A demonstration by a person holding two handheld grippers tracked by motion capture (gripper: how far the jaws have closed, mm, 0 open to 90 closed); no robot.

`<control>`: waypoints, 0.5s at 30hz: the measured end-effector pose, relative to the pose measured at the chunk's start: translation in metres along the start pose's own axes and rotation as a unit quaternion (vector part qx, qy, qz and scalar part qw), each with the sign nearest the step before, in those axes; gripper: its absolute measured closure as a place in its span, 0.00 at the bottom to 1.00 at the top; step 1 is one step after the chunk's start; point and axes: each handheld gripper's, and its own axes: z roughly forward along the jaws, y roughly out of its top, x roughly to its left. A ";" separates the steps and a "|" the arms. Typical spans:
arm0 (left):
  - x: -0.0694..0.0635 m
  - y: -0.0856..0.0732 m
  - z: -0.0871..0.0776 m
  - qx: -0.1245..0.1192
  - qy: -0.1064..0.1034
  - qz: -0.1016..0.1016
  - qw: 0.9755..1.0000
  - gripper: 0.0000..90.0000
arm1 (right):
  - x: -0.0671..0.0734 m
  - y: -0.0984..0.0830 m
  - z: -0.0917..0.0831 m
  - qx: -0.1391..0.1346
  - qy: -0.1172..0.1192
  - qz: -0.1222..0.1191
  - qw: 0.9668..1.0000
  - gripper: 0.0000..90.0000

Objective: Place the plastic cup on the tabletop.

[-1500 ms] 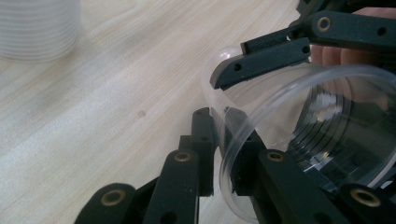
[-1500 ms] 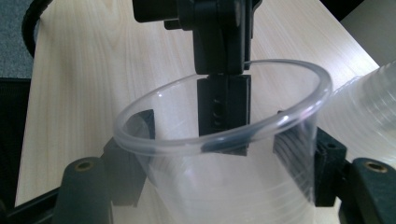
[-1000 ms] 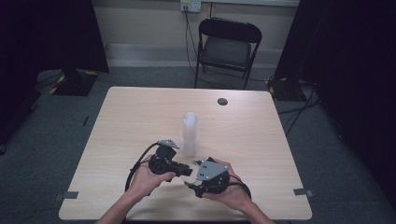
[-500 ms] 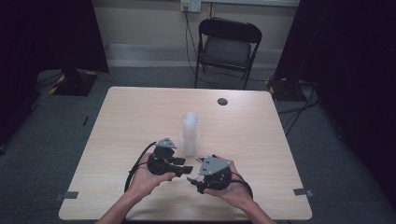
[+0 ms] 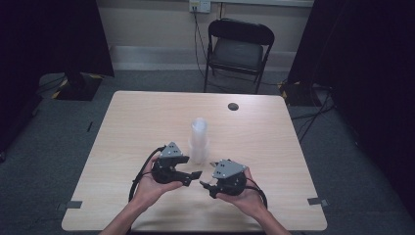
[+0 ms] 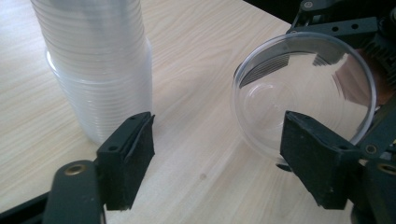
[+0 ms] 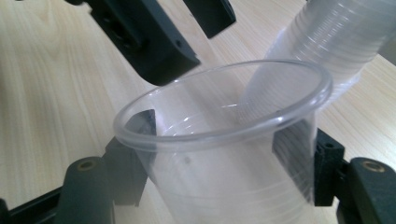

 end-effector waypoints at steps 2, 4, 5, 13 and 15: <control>0.001 -0.001 0.000 -0.003 -0.002 0.006 1.000 0.26 | -0.002 -0.001 0.001 0.004 -0.004 0.004 1.000 0.34; 0.002 -0.002 0.000 -0.004 0.005 0.010 1.000 0.24 | -0.004 -0.002 0.001 0.008 -0.011 0.012 1.000 0.35; 0.002 -0.002 0.000 -0.004 0.005 0.010 1.000 0.23 | -0.004 -0.002 0.001 0.008 -0.011 0.012 1.000 0.35; 0.012 -0.006 -0.008 -0.009 0.018 0.000 1.000 0.17 | -0.014 -0.006 0.003 0.007 -0.017 0.034 0.999 0.35; 0.015 -0.011 -0.009 -0.003 0.034 0.000 0.999 0.17 | -0.016 -0.007 0.004 0.005 -0.018 0.040 0.999 0.35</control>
